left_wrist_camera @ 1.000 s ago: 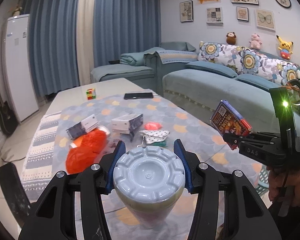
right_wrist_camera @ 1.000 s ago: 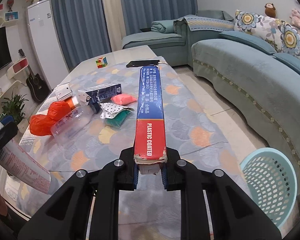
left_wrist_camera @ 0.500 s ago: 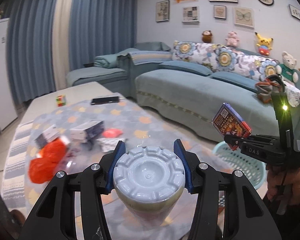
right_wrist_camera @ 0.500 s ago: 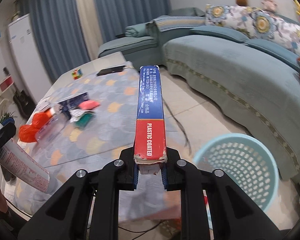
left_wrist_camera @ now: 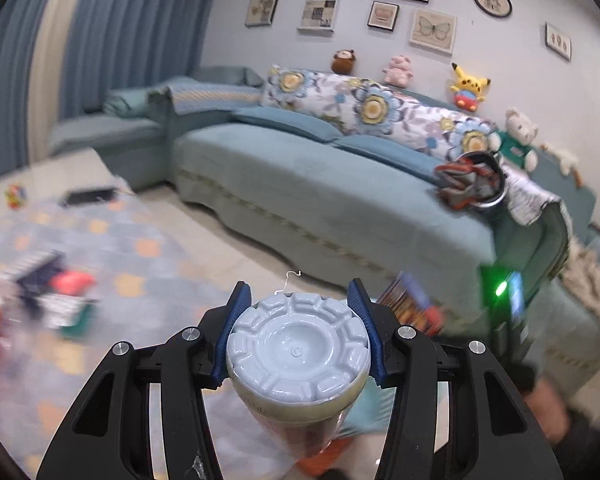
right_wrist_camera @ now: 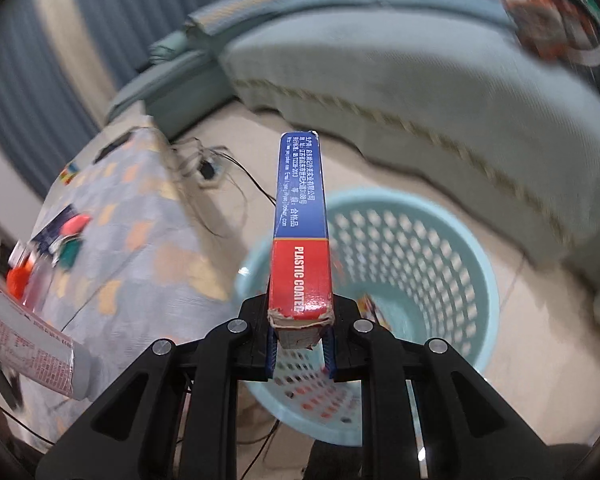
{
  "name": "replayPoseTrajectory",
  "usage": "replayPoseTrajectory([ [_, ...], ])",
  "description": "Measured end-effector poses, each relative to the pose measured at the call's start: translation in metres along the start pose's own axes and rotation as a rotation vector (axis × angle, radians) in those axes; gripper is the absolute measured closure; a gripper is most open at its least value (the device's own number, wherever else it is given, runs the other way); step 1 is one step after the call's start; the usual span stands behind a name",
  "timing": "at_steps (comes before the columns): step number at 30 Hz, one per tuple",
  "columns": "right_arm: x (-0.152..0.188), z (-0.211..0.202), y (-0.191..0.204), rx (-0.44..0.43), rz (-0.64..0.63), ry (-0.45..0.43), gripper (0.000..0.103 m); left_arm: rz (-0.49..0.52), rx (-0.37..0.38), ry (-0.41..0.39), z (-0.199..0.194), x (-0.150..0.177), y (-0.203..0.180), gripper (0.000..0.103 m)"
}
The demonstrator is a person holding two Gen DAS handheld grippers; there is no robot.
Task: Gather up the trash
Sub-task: 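Carry both items to the blue basket and open both grippers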
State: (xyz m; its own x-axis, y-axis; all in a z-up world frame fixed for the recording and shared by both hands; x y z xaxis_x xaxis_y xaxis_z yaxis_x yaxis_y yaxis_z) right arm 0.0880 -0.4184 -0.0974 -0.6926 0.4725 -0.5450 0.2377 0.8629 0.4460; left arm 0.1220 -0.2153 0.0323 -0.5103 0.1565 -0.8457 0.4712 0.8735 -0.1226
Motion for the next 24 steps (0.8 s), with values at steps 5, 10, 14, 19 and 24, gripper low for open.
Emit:
replayPoseTrajectory([
  [5, 0.009, 0.012, -0.045, -0.028, 0.198, 0.07, 0.087, 0.026, 0.056, 0.062, 0.048, 0.003, -0.048, 0.054],
  [10, 0.007, 0.011, -0.054, 0.001, 0.225, 0.058, 0.085, 0.079, 0.049, 0.126, 0.082, 0.019, -0.073, 0.054],
  [14, 0.007, 0.01, -0.059, 0.018, 0.246, 0.048, 0.054, 0.065, 0.05, 0.172, 0.095, 0.027, -0.07, 0.054],
  [19, 0.003, 0.008, -0.06, 0.021, 0.253, 0.033, 0.052, 0.028, 0.062, 0.19, 0.093, 0.026, -0.057, 0.054],
  [24, 0.004, 0.01, -0.053, 0.014, 0.243, 0.036, 0.052, 0.03, 0.06, 0.202, 0.087, 0.021, -0.052, 0.043],
])
Point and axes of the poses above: each gripper's, at about its wrist camera, not at the fingertips, and z roughly the way its jaws point, y to its left, x to its underside, the point moved 5 cm from there along z, roughly the way its jaws point, and after that the axes turned 11 degrees about -x, right-handed, at the moved point
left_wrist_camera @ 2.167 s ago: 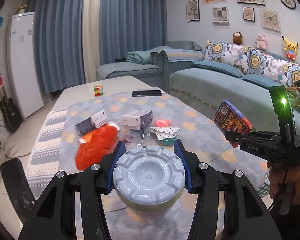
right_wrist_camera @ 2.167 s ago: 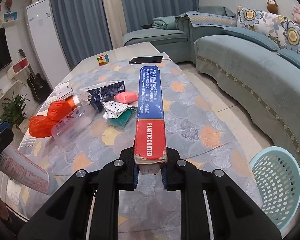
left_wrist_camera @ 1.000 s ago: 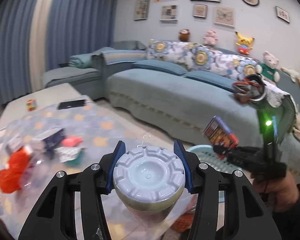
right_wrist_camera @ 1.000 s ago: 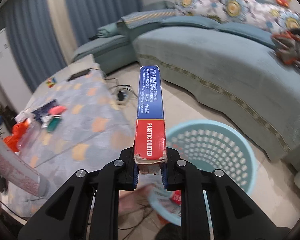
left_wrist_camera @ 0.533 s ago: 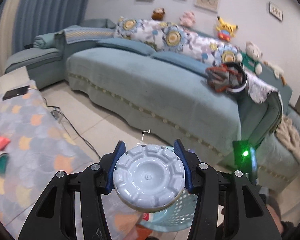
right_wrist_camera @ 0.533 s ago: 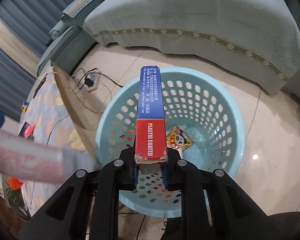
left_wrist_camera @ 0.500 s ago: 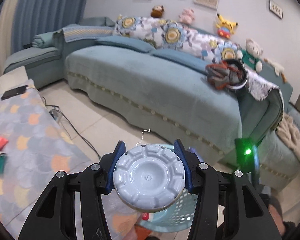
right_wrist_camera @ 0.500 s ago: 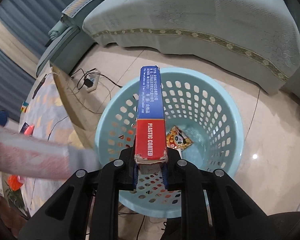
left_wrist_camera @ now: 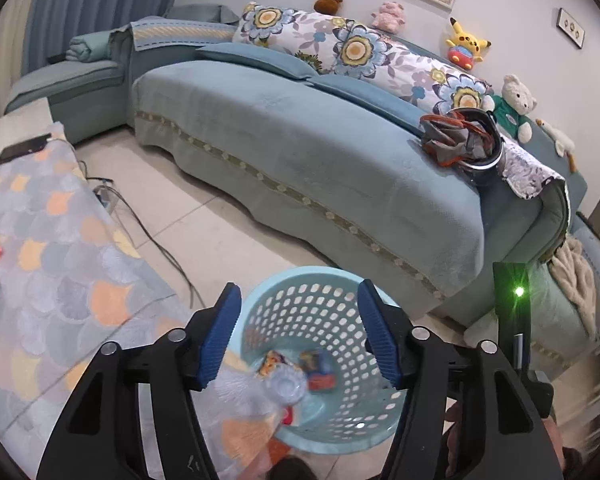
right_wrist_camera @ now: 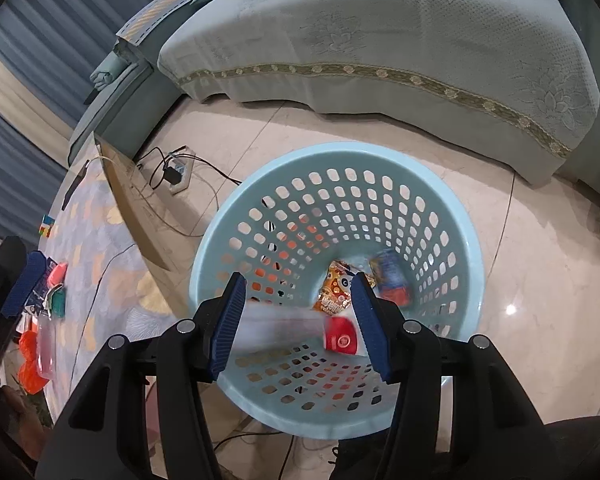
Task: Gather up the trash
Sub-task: 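Carry both items to the blue basket and open both grippers, then grasp the clear milk bottle with the left gripper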
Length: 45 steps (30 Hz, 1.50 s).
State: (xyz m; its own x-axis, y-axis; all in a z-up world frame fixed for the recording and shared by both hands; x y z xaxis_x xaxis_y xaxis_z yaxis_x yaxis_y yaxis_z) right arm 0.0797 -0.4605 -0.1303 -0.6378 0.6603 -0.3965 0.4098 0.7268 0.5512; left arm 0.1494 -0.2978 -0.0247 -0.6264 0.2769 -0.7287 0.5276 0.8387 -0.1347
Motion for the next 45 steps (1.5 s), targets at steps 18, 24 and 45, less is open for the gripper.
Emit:
replayPoseTrajectory([
  [18, 0.025, 0.009, 0.119, -0.12, -0.255, -0.015, 0.048, -0.03, -0.777, 0.122, -0.104, 0.07, 0.289, 0.032],
  [24, 0.051, 0.026, 0.173, -0.168, -0.342, 0.037, 0.047, -0.072, -0.742, 0.125, -0.106, 0.075, 0.345, 0.032],
  [45, 0.112, 0.124, 0.383, -0.334, -0.868, 0.209, 0.043, -0.193, -0.549, 0.14, -0.101, 0.089, 0.353, 0.05],
])
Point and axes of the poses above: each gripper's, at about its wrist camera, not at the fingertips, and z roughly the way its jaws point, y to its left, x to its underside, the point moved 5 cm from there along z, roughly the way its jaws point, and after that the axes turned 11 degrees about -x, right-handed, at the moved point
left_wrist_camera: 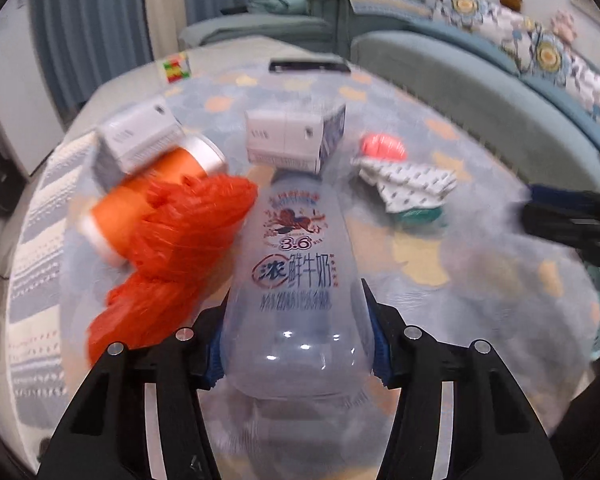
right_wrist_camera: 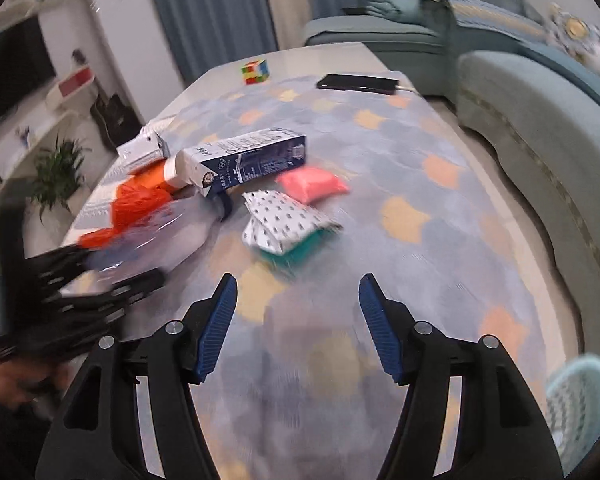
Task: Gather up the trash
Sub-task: 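Grasp the clear milk bottle with the left gripper, then grasp the teal item with the right gripper and lift it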
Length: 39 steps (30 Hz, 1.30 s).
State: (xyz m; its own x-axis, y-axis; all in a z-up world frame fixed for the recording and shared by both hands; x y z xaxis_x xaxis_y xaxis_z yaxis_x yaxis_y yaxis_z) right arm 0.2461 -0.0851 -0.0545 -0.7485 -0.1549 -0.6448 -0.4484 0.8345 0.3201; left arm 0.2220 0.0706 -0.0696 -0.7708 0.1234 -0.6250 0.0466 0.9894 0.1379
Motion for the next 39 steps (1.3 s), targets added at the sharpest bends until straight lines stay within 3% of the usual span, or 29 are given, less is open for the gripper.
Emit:
replayPoseTrajectory([
  [6, -0.016, 0.056, -0.001, 0.031, -0.025, 0.024, 0.043, -0.027, -0.02, -0.106, -0.05, 0.006, 0.006, 0.05],
  [11, -0.03, 0.086, -0.007, 0.073, -0.008, 0.034, 0.044, -0.064, -0.022, -0.142, -0.067, 0.004, 0.018, 0.05],
  [12, -0.03, 0.089, -0.008, 0.089, -0.004, 0.046, 0.05, -0.063, -0.026, -0.146, -0.067, 0.003, 0.018, 0.05],
  [13, -0.028, 0.091, -0.01, 0.097, 0.007, 0.067, 0.067, -0.062, -0.031, -0.148, -0.068, 0.002, 0.019, 0.05],
  [14, -0.028, 0.091, -0.011, 0.093, 0.016, 0.073, 0.067, -0.064, -0.033, -0.148, -0.068, 0.001, 0.019, 0.05],
  [20, -0.026, 0.049, -0.008, -0.003, 0.037, -0.033, 0.07, -0.062, -0.013, -0.174, -0.077, -0.004, 0.013, 0.05],
  [28, 0.001, -0.003, -0.003, -0.11, 0.089, -0.093, 0.07, -0.053, 0.014, -0.227, -0.096, -0.007, 0.006, 0.05],
  [32, 0.011, -0.02, 0.014, 0.021, -0.114, -0.093, 0.07, -0.043, 0.026, -0.238, -0.103, -0.005, 0.002, 0.05],
  [33, 0.016, -0.02, 0.014, -0.008, -0.105, -0.072, 0.07, -0.042, 0.03, -0.237, -0.104, -0.003, 0.001, 0.05],
  [36, 0.043, -0.001, -0.002, -0.08, -0.014, 0.106, 0.068, -0.052, 0.044, -0.228, -0.107, 0.004, -0.003, 0.05],
  [38, 0.059, 0.008, -0.017, -0.04, 0.011, 0.167, 0.067, -0.052, 0.048, -0.225, -0.108, 0.008, -0.007, 0.05],
  [39, 0.061, 0.007, -0.022, -0.024, 0.01, 0.157, 0.067, -0.051, 0.049, -0.225, -0.11, 0.01, -0.009, 0.05],
])
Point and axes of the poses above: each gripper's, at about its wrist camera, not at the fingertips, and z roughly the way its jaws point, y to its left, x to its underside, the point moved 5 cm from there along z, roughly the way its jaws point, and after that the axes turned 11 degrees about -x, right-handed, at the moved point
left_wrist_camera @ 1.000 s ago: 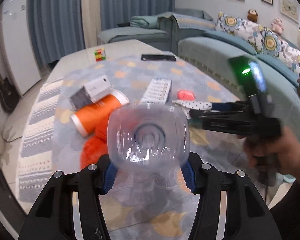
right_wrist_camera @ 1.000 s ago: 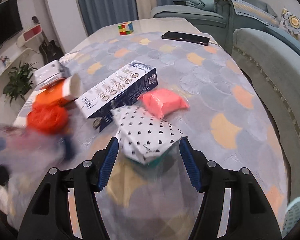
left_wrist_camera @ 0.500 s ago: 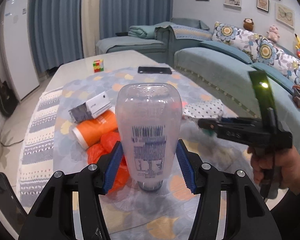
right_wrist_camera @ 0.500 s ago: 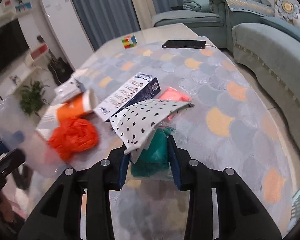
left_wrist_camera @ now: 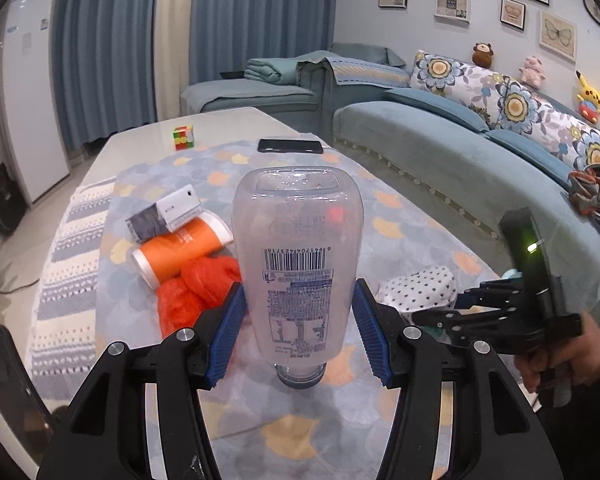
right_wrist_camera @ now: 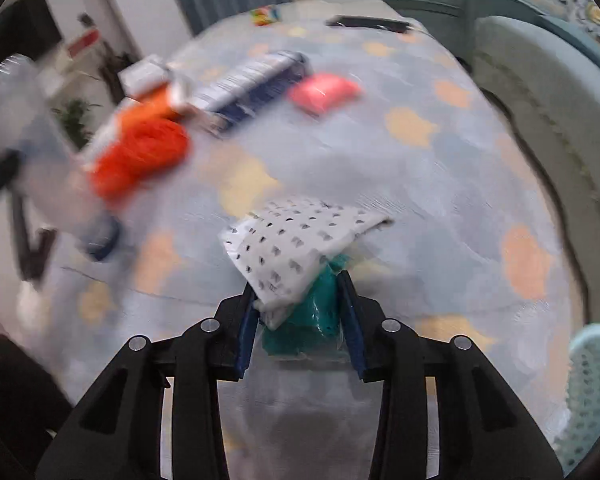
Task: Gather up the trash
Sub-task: 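Grasp the teal item with the right gripper and lift it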
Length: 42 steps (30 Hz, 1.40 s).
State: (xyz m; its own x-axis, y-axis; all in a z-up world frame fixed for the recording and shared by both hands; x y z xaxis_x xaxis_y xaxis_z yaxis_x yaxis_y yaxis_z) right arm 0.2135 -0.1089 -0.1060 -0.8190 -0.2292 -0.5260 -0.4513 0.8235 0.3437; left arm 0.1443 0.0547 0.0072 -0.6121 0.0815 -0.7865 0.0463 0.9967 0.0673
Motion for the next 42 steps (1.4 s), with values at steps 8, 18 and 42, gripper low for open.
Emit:
replayPoseTrajectory([
  [8, 0.001, -0.004, -0.011, -0.019, 0.038, -0.005, 0.055, -0.002, 0.012, -0.01, -0.007, 0.005, -0.006, 0.05],
  [18, 0.021, -0.006, 0.003, 0.082, -0.118, 0.033, 0.049, -0.002, 0.002, 0.0, -0.003, 0.007, -0.004, 0.05],
  [42, 0.034, -0.13, 0.008, 0.123, -0.054, -0.341, 0.069, 0.016, 0.04, -0.067, -0.022, -0.002, -0.026, 0.05],
])
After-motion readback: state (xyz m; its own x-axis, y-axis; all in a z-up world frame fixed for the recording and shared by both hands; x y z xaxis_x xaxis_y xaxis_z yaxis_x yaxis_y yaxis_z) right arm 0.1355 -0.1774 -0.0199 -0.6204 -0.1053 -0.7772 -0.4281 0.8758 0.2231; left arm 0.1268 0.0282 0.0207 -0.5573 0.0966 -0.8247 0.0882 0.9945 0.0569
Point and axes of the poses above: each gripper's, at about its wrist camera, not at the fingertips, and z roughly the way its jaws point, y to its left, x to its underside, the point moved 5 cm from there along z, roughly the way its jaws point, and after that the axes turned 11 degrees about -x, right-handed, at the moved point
